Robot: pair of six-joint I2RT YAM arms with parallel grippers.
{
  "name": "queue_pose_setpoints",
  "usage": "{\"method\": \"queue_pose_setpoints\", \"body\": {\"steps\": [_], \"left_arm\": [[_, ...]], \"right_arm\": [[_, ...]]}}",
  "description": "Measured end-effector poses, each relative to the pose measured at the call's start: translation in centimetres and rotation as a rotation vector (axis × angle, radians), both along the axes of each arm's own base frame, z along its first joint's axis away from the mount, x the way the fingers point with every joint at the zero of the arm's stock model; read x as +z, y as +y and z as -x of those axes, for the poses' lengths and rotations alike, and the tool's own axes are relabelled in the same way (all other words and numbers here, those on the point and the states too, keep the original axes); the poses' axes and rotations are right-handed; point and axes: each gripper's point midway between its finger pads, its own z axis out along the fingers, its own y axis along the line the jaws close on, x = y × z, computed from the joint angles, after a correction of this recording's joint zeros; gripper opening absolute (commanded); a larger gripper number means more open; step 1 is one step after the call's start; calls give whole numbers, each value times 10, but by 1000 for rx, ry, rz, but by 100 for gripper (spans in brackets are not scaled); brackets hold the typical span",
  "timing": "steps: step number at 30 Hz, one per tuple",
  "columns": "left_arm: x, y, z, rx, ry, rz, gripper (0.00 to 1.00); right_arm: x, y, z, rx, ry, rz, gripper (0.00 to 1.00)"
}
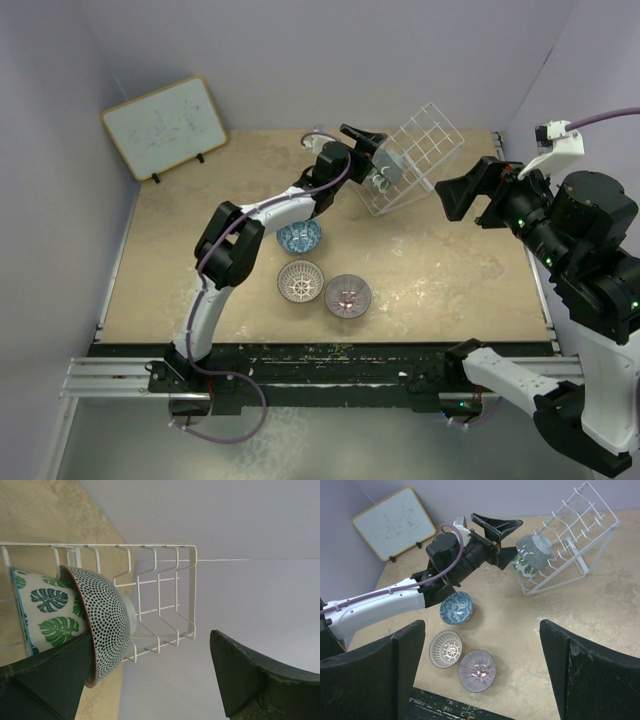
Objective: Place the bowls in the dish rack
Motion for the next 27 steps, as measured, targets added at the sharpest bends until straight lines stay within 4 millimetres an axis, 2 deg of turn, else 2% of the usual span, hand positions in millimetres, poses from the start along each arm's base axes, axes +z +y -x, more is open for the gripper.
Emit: {"method": "queue_pose_setpoints", "body": {"steps": [12,18,23,27], "left_arm": [[-3,26,0,-11,20,-107,99],[1,32,9,-58,0,-183,99],[23,43,36,-128,-62,-274,99],[52,57,67,-190,-139,-361,99]], "right_arm": [[0,1,-1,1,0,-1,98],[0,1,-1,0,-2,-5,98],[1,1,0,-1,-2,-13,98],[3,-1,3,-3,-9,-22,98]]}}
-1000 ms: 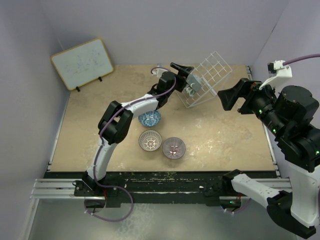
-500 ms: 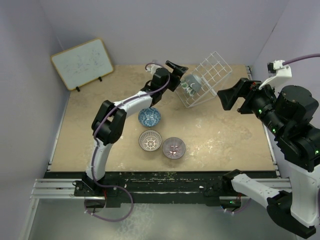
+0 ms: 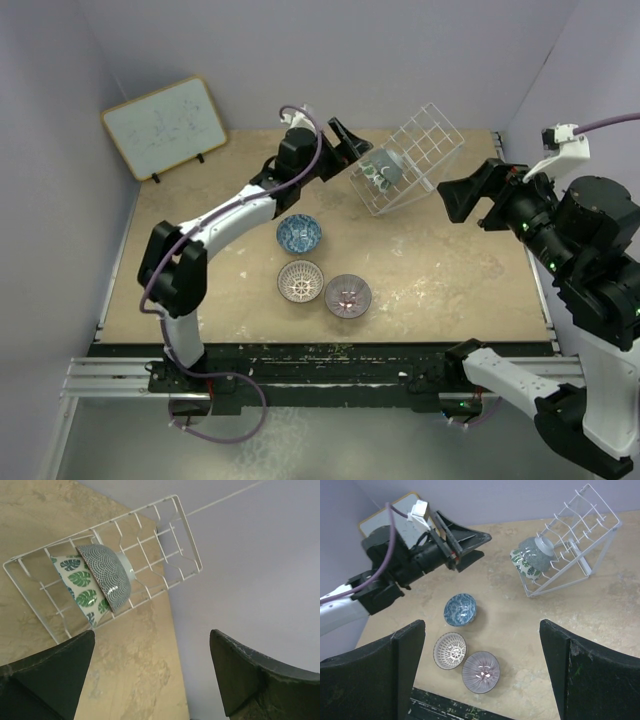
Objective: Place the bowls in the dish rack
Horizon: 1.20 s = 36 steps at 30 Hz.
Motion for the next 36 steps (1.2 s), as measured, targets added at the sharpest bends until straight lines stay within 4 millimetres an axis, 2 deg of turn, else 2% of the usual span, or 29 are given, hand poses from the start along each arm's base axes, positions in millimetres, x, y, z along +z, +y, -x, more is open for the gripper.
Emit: {"method": "queue_pose_setpoints", "body": {"steps": [2,4,7,9,13,17,21,23,27,28,34,36], "left_arm": [[16,5,20,-49,-43,-45,99],[21,10,37,-82,-68,-87,99],[12,13,72,-128,-76,-179,99],[-4,7,100,-168,-66,-256,99],[-41,-22,165,-288,-41,-403,100],[-76,-41,236,-392,-27,-569,90],[-97,-48,286,-453,-44,-700,87],[-110,-47,299,-459,-46,-770,84],[-142,-40,309,-445,-32,-906,78],[-148,-37,310,-439,-30,-934,77],[-177,-23,299,-382,-26,-1075,50],[-181,-23,296,-372,-31,-1098,47]], "right_arm": [[1,-1,2,-1,-4,-5,98],[2,-1,3,-1,-8,-9,98],[3,-1,4,-3,-8,-17,97],[3,-1,4,-4,-6,-22,97],[2,0,4,-1,-1,-30,97],[2,2,6,8,4,-42,97],[2,4,6,15,8,-51,97],[2,4,7,15,9,-53,97],[2,4,7,14,11,-58,97],[2,4,7,14,11,-59,97],[3,3,9,14,8,-62,97],[3,3,10,14,6,-63,97]]}}
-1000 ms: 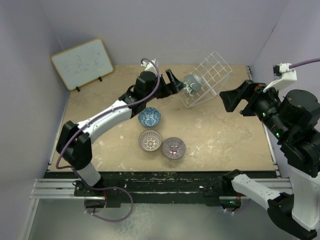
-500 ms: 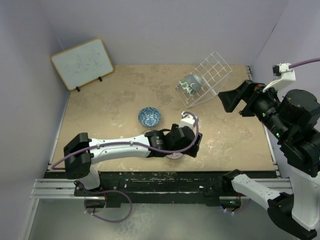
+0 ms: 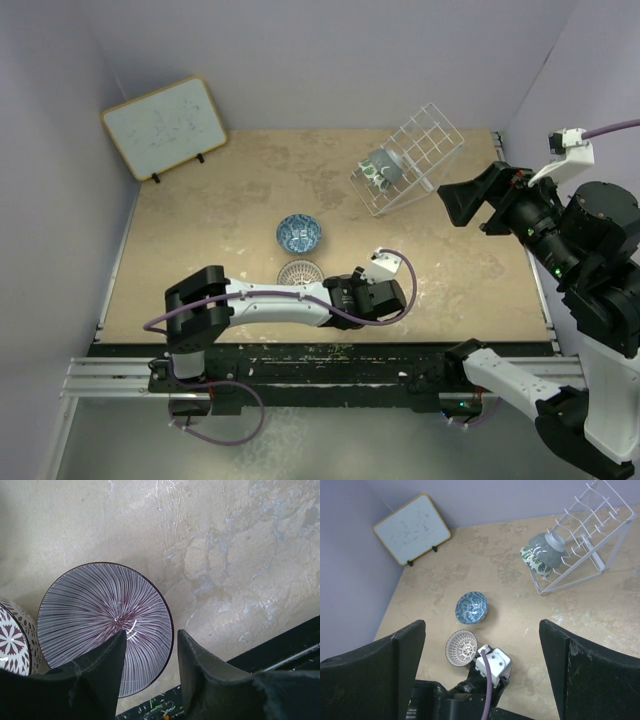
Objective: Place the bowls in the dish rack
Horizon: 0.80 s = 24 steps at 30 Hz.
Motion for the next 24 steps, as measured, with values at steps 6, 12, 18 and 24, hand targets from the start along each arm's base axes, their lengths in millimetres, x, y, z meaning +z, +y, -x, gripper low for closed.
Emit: {"method": "queue_pose_setpoints", "body": {"steps": [6,12,18,24], "left_arm": [[-2,-5,-1,-13,-32,-34,46],[-14,-9,1,-25,-33,-68,46],[-26,-5,1,-29,-29,-108,42],[-27,-4,1,-27,-30,-114,34]], "right_arm": [[-3,0,-1,0,6,3,97],[-5,0,-1,0,11,5,97],[-5,0,-1,0,12,6,97],[-10,1,-2,-1,22,11,97]]}}
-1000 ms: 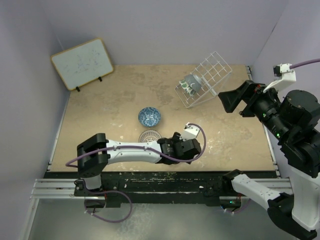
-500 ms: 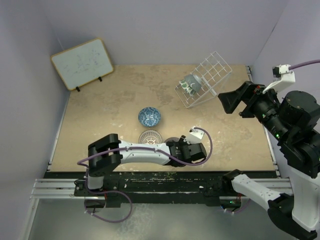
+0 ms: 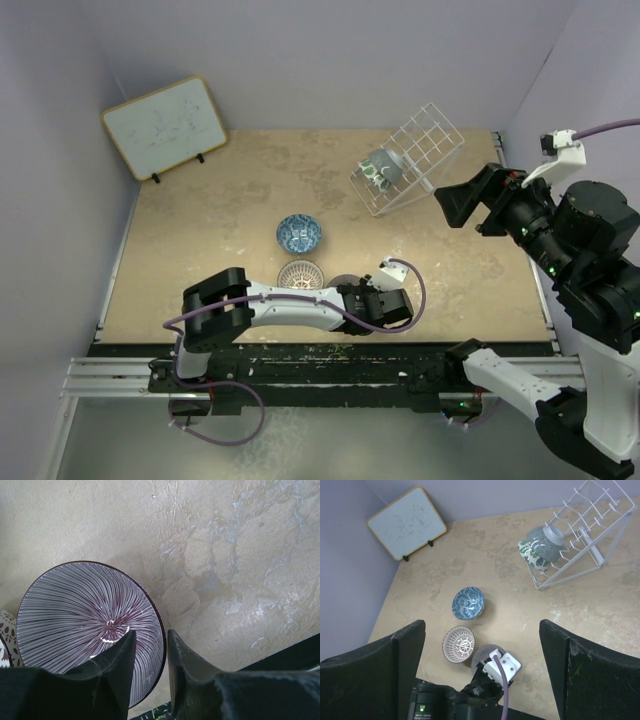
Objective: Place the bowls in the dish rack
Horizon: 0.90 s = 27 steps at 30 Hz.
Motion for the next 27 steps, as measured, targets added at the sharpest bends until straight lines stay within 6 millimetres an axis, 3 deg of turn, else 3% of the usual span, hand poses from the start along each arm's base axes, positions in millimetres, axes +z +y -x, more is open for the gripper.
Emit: {"method": "queue_pose_setpoints", "body": {"steps": [10,19,21,27], "left_arm": [[-5,2,1,0,7,-13,32],[-7,3,3,-6,11,-23,13],[-7,3,3,-7,11,-27,0],[-4,3,2,-26,-2,-41,0]], "right_arm": [[-4,-2,4,-2,1,1,97],[-2,-4,7,-4,-9,-3,97],[-2,-4,7,-4,-10,-4,97],[0,-5,9,-5,-19,-8,96]]}}
